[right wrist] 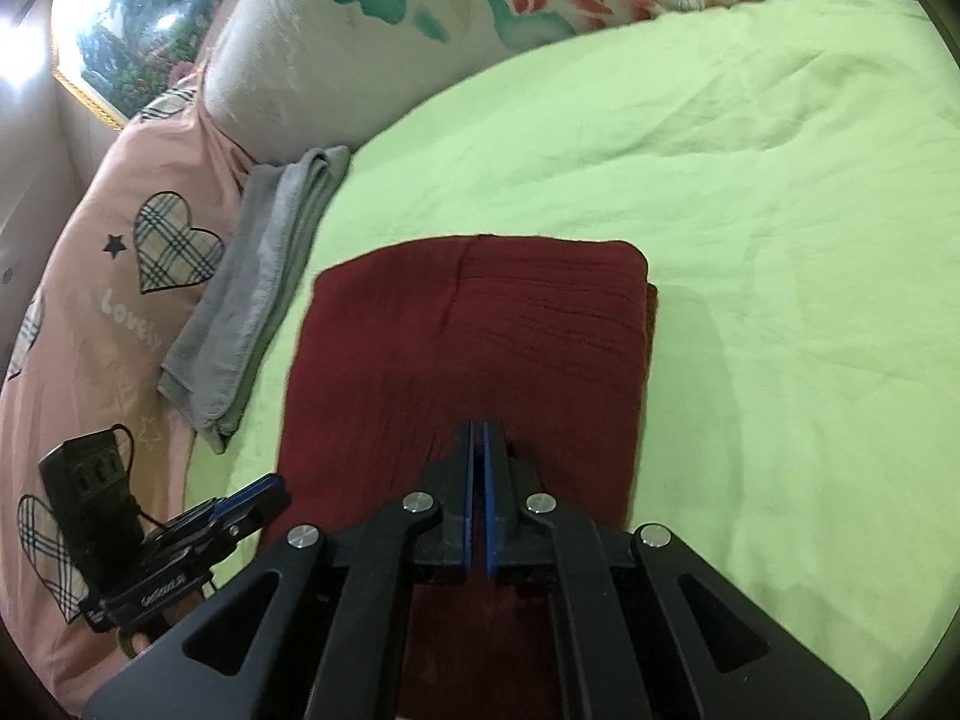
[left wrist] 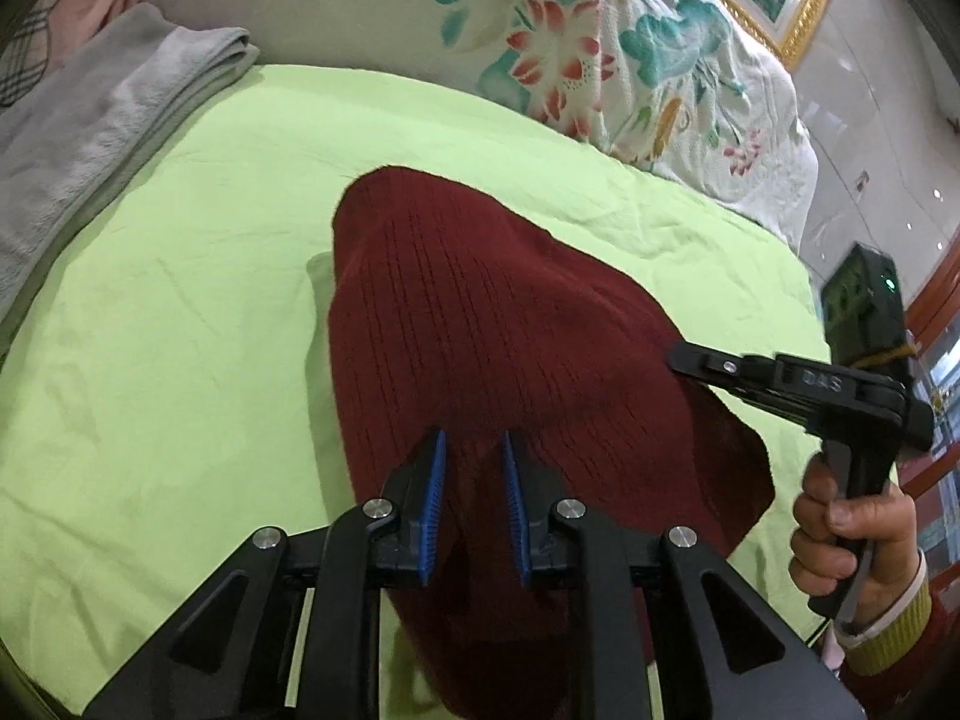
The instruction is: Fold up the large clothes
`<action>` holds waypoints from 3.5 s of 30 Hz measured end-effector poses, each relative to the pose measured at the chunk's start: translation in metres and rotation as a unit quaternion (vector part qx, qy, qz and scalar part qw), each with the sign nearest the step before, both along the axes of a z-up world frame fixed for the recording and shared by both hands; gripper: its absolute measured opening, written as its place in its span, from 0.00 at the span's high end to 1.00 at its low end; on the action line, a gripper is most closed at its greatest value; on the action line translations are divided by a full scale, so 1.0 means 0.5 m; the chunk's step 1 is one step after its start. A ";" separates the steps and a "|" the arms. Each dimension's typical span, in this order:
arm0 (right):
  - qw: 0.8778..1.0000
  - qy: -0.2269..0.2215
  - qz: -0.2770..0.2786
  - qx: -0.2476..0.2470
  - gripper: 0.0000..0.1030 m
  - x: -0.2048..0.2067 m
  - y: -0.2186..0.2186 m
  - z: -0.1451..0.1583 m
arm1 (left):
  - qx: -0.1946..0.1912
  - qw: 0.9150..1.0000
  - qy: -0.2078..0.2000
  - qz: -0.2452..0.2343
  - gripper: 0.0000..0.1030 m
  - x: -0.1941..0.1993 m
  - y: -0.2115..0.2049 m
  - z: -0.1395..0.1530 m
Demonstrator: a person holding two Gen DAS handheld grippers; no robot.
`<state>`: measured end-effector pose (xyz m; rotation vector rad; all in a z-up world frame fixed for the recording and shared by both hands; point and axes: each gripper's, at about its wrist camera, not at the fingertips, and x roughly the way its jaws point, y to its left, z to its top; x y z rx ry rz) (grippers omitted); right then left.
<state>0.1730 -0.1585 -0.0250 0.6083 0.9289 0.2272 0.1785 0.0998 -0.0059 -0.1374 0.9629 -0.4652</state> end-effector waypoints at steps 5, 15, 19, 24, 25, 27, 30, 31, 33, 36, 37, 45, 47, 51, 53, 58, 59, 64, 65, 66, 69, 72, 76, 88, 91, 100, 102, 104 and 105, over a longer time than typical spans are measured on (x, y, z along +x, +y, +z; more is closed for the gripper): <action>1.000 -0.001 0.029 -0.003 0.97 0.000 0.032 0.013 | 0.002 1.000 -0.013 0.024 0.80 0.044 -0.004 0.034; 0.999 0.023 0.027 0.012 0.97 0.019 0.042 -0.038 | 0.034 0.997 0.036 0.053 0.79 0.233 -0.038 -0.021; 0.999 0.022 0.035 0.002 0.97 0.025 0.053 -0.039 | 0.059 0.997 0.027 0.051 0.79 0.233 -0.042 -0.037; 0.999 0.017 0.029 0.012 0.97 0.015 0.046 -0.024 | 0.023 0.998 0.014 0.059 0.81 0.187 -0.005 -0.006; 0.999 0.012 0.027 0.013 0.97 0.008 0.042 -0.017 | 0.015 0.998 0.009 0.057 0.81 0.171 -0.001 0.005; 1.000 -0.002 0.019 0.009 0.97 -0.008 0.034 0.001 | -0.004 0.999 0.000 0.045 0.81 0.129 0.007 0.027; 1.000 -0.004 0.007 -0.010 0.97 -0.024 0.024 0.007 | -0.025 1.000 -0.009 0.004 0.81 0.044 0.001 0.046; 1.000 0.003 0.001 -0.022 0.97 -0.026 0.020 0.003 | -0.030 0.999 -0.010 -0.013 0.80 0.013 -0.006 0.046; 0.999 0.018 -0.007 -0.031 0.97 -0.024 0.011 -0.014 | -0.042 0.999 -0.008 -0.033 0.78 -0.032 -0.015 0.039; 0.999 0.042 0.000 -0.023 0.97 -0.018 0.010 -0.046 | 0.014 0.999 -0.008 -0.046 0.78 -0.076 -0.047 -0.002; 0.999 0.040 0.002 -0.026 0.97 -0.017 0.012 -0.047 | 0.018 0.999 -0.007 -0.044 0.78 -0.075 -0.053 -0.011; 0.999 0.022 -0.002 -0.030 0.93 -0.058 0.014 0.006 | 0.021 0.999 -0.015 -0.025 0.75 -0.089 -0.054 0.008; 0.999 0.015 -0.003 -0.031 0.85 -0.075 0.017 0.018 | 0.020 0.999 -0.016 -0.019 0.62 -0.095 -0.040 0.015; 0.999 0.007 -0.005 -0.036 0.74 -0.117 0.017 0.033 | 0.006 1.000 -0.015 -0.005 0.38 -0.127 -0.013 0.029; 0.999 0.011 -0.008 -0.037 0.74 -0.135 0.016 0.032 | 0.017 1.000 -0.015 0.000 0.36 -0.152 -0.005 0.031; 0.999 0.014 -0.009 -0.038 0.74 -0.187 0.012 0.032 | 0.037 0.999 -0.011 0.021 0.28 -0.200 0.014 0.032; 0.999 0.012 -0.007 -0.040 0.74 -0.199 0.013 0.035 | 0.043 0.999 -0.009 0.026 0.25 -0.208 0.018 0.031; 0.998 0.011 -0.001 -0.057 0.73 -0.234 0.023 0.039 | 0.092 0.994 0.003 0.053 0.25 -0.239 0.030 0.016; 0.998 0.011 0.000 -0.058 0.72 -0.240 0.025 0.038 | 0.098 0.993 0.006 0.057 0.25 -0.243 0.033 0.013; 0.998 0.012 0.000 -0.060 0.71 -0.246 0.027 0.038 | 0.104 0.993 0.008 0.060 0.25 -0.250 0.035 0.012; 0.998 0.015 0.001 -0.062 0.66 -0.261 0.030 0.034 | 0.121 0.990 0.004 0.068 0.24 -0.259 0.039 0.016; 0.998 0.017 0.003 -0.062 0.63 -0.272 0.033 0.031 | 0.126 0.989 0.002 0.075 0.24 -0.268 0.044 0.020; 0.998 0.022 0.007 -0.063 0.56 -0.287 0.040 0.023 | 0.133 0.988 -0.002 0.082 0.23 -0.278 0.052 0.026; 0.996 0.026 0.015 -0.085 0.35 -0.310 0.052 0.028 | 0.179 0.978 -0.014 0.106 0.21 -0.293 0.057 0.036; 0.994 0.025 0.016 -0.105 0.26 -0.319 0.056 0.028 | 0.209 0.967 -0.028 0.144 0.20 -0.297 0.061 0.037; 0.988 0.002 0.050 -0.145 0.22 -0.325 0.060 0.080 | 0.249 0.963 -0.070 0.078 0.20 -0.331 0.026 0.082; 0.987 -0.016 0.053 -0.149 0.19 -0.329 0.060 0.110 | 0.253 0.960 -0.093 0.073 0.16 -0.345 0.017 0.109; 0.985 -0.032 0.055 -0.160 0.16 -0.332 0.061 0.136 | 0.243 0.963 -0.098 0.068 0.05 -0.344 0.015 0.125; 0.985 -0.035 0.057 -0.162 0.13 -0.332 0.062 0.139 | 0.239 0.964 -0.098 0.068 0.04 -0.344 0.013 0.128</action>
